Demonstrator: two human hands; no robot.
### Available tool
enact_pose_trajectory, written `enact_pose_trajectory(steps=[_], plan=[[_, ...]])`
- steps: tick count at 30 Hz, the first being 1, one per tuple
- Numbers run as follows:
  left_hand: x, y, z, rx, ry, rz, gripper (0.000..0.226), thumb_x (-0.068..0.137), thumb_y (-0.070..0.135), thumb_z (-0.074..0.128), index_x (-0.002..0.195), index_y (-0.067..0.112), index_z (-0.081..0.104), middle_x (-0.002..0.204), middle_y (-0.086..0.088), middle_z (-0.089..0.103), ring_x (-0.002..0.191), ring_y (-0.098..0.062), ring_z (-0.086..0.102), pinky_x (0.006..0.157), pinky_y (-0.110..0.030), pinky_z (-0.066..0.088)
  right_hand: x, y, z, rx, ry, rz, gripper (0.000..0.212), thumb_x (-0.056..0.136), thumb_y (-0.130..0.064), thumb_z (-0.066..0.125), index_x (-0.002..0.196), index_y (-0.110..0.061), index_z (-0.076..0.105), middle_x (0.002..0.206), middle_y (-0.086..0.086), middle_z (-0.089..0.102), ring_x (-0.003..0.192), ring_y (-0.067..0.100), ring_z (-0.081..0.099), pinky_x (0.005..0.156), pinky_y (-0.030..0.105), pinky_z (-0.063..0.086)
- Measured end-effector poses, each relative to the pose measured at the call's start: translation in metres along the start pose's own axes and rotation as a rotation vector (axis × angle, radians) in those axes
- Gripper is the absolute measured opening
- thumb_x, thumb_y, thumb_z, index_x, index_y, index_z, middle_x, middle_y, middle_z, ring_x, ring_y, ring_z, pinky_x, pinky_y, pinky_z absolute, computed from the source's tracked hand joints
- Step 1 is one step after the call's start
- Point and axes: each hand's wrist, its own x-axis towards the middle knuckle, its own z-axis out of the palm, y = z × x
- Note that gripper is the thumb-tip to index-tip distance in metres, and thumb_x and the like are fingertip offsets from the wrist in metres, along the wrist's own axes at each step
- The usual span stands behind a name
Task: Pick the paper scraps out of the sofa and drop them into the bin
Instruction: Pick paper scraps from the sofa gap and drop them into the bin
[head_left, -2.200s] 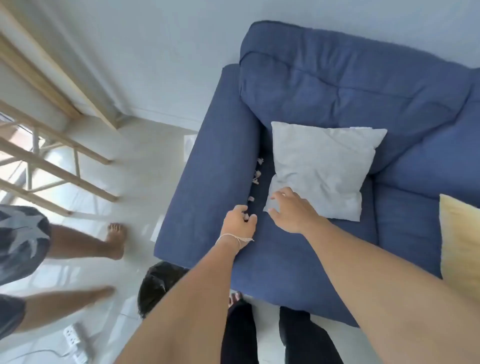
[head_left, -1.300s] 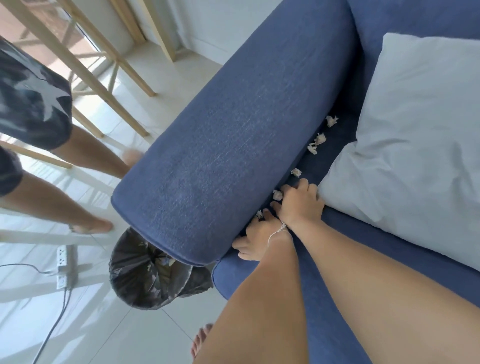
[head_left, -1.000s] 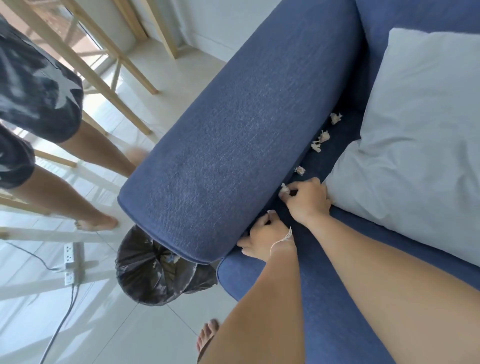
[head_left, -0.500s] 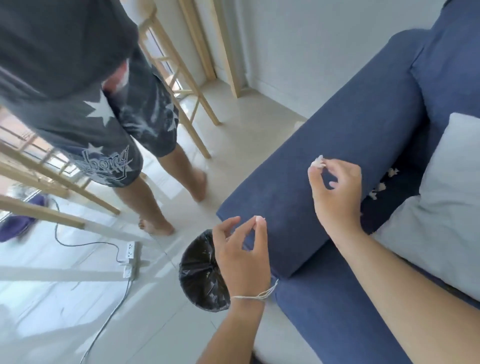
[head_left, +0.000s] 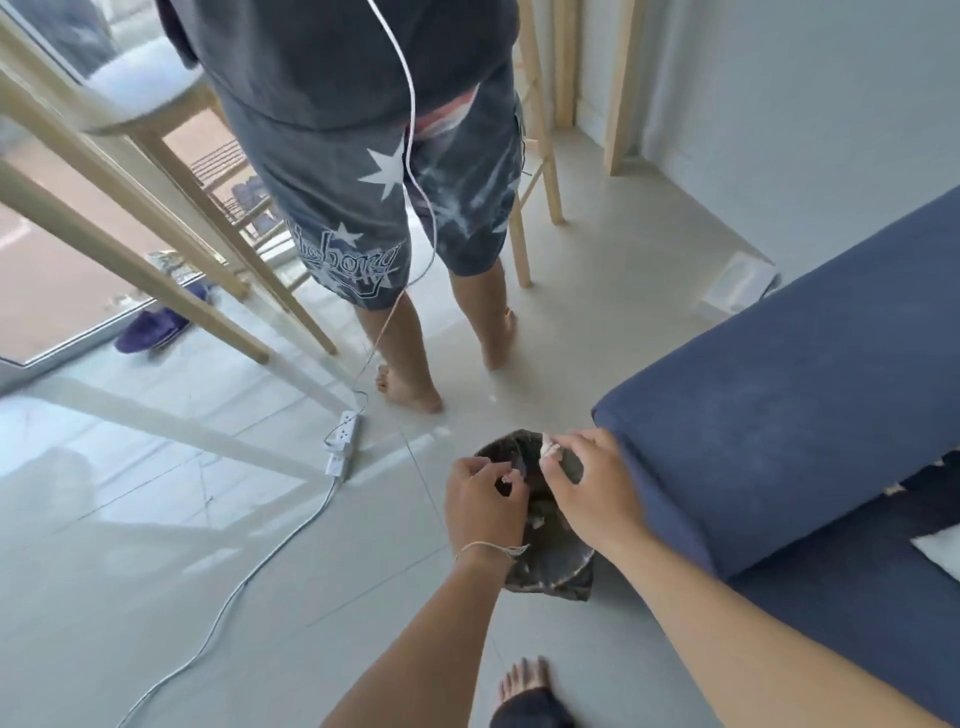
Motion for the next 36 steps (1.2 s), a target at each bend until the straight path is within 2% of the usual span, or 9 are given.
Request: enact_pose_trajectory(steps=[5, 11, 17, 21, 24, 27, 31, 33, 36], plan=[[0.009, -0.022, 0.003, 0.074, -0.071, 0.005, 0.037, 0.089, 0.038, 0.065, 0.122, 0.022, 0.071, 0.126, 0.006, 0.055, 0.107, -0.018, 0.062, 0.099, -0.036, 0.050, 0.003, 0.014, 0.008, -0.056, -0.041, 0.028, 0.029, 0.096, -0.039, 0.053, 0.120, -0.028, 0.065, 0.115, -0.008, 0.049, 0.110, 0.010, 0.054, 0.092, 0.030, 0.050], [0.001, -0.032, 0.010, 0.006, -0.081, -0.030, 0.036, 0.091, 0.034, 0.063, 0.125, 0.022, 0.069, 0.131, 0.002, 0.052, 0.106, -0.018, 0.063, 0.101, -0.037, 0.049, 0.003, 0.024, 0.017, -0.107, -0.061, 0.021, 0.030, 0.097, -0.043, 0.047, 0.120, -0.032, 0.064, 0.114, -0.012, 0.048, 0.108, 0.007, 0.054, 0.091, 0.030, 0.053], [-0.018, -0.036, 0.019, -0.039, -0.080, -0.082, 0.033, 0.092, 0.026, 0.063, 0.124, 0.019, 0.069, 0.134, -0.003, 0.050, 0.115, -0.017, 0.058, 0.096, -0.019, 0.037, 0.002, 0.030, 0.024, -0.083, -0.131, 0.028, 0.044, 0.099, -0.039, 0.050, 0.139, -0.021, 0.058, 0.134, -0.004, 0.050, 0.126, 0.009, 0.046, 0.102, 0.019, 0.037], [-0.027, -0.027, 0.023, -0.102, 0.008, -0.110, 0.031, 0.095, 0.028, 0.059, 0.124, 0.020, 0.069, 0.134, -0.003, 0.050, 0.120, -0.019, 0.056, 0.098, -0.020, 0.035, -0.009, 0.039, 0.015, -0.019, -0.153, 0.042, 0.054, 0.098, -0.036, 0.053, 0.149, -0.018, 0.046, 0.148, -0.005, 0.044, 0.136, 0.007, 0.040, 0.107, 0.018, 0.032], [-0.029, 0.001, 0.022, -0.201, 0.124, -0.068, 0.031, 0.096, 0.032, 0.056, 0.123, 0.024, 0.069, 0.136, 0.000, 0.048, 0.123, -0.017, 0.053, 0.104, -0.027, 0.040, -0.023, 0.044, 0.000, 0.025, -0.061, 0.003, 0.050, 0.098, -0.036, 0.052, 0.145, -0.019, 0.051, 0.146, -0.006, 0.050, 0.133, 0.004, 0.044, 0.111, 0.023, 0.037], [-0.033, 0.050, 0.020, -0.259, 0.116, 0.035, 0.032, 0.099, 0.028, 0.052, 0.126, 0.020, 0.068, 0.141, -0.002, 0.046, 0.126, -0.008, 0.046, 0.097, -0.001, 0.027, -0.034, 0.044, -0.024, 0.075, -0.014, -0.020, 0.048, 0.098, -0.037, 0.049, 0.144, -0.023, 0.053, 0.144, -0.007, 0.055, 0.134, 0.008, 0.047, 0.112, 0.038, 0.042], [-0.040, 0.117, 0.025, -0.303, 0.072, 0.192, 0.035, 0.102, 0.028, 0.046, 0.131, 0.018, 0.063, 0.142, -0.001, 0.046, 0.122, -0.001, 0.041, 0.088, 0.009, 0.019, -0.052, 0.025, -0.061, 0.246, 0.092, -0.124, 0.041, 0.097, -0.018, 0.053, 0.137, -0.020, 0.059, 0.129, -0.006, 0.062, 0.122, 0.008, 0.057, 0.102, 0.033, 0.050], [-0.040, 0.147, 0.032, -0.329, 0.065, 0.295, 0.036, 0.103, 0.032, 0.045, 0.130, 0.018, 0.064, 0.138, 0.000, 0.049, 0.119, 0.000, 0.042, 0.092, 0.004, 0.024, -0.057, 0.023, -0.089, 0.325, 0.265, -0.128, 0.035, 0.098, -0.014, 0.054, 0.131, -0.018, 0.064, 0.121, -0.007, 0.064, 0.116, 0.009, 0.061, 0.094, 0.032, 0.054], [-0.051, 0.191, 0.052, -0.339, -0.038, 0.446, 0.039, 0.102, 0.037, 0.043, 0.129, 0.019, 0.065, 0.132, 0.002, 0.052, 0.120, -0.003, 0.047, 0.103, -0.016, 0.034, -0.064, 0.058, -0.147, 0.319, 0.503, -0.029, 0.033, 0.099, -0.016, 0.054, 0.129, -0.018, 0.066, 0.120, -0.009, 0.063, 0.115, 0.009, 0.060, 0.093, 0.031, 0.054]])
